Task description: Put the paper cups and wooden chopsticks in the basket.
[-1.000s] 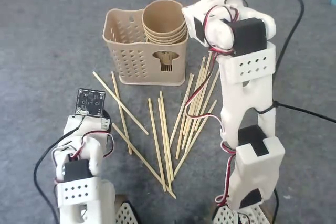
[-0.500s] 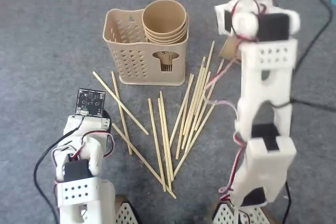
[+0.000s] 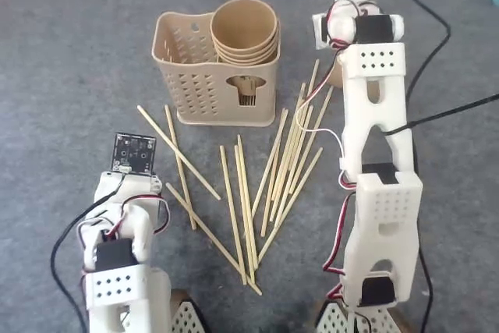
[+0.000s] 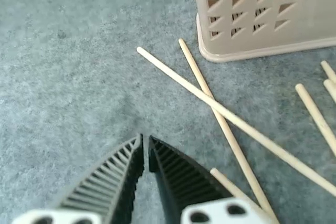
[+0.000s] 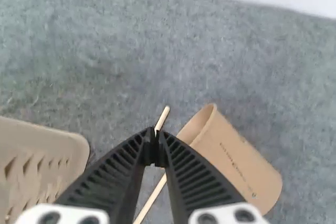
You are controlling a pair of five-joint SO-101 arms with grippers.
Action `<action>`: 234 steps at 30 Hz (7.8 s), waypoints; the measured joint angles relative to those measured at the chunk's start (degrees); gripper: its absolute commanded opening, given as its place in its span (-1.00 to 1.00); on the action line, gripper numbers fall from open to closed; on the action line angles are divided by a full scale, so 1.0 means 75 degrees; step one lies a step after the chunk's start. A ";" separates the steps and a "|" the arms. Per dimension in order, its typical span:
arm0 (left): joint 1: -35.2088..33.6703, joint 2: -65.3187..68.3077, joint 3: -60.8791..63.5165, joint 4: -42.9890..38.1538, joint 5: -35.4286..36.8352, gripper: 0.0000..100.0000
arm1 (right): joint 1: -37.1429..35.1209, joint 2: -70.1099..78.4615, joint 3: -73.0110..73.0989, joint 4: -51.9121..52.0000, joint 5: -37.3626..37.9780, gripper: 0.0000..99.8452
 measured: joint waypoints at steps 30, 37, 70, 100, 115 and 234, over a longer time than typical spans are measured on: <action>0.0000 0.0000 0.0012 -0.0094 0.0000 -0.97 | 0.0105 -0.0738 0.0035 0.3200 0.0164 -0.98; 0.0000 0.0000 0.0012 -0.0094 0.0000 -0.97 | 0.0774 -0.0750 0.0715 0.3165 0.1032 -0.98; 0.0000 0.0000 0.0012 -0.0094 0.0000 -0.97 | 0.1547 -0.2462 0.5990 -0.2356 0.1524 -0.98; 0.0000 0.0000 0.0012 -0.0094 0.0000 -0.97 | 0.3165 0.1219 0.1946 -0.1149 0.1723 -0.98; 0.0000 0.0000 0.0012 -0.0094 -0.0023 -0.97 | 0.4243 0.1172 0.1969 -0.0094 0.1418 -0.98; 0.0000 0.0000 0.0012 -0.0234 -0.0023 -0.93 | -0.1899 -0.3868 0.1958 0.0070 -0.0574 -0.58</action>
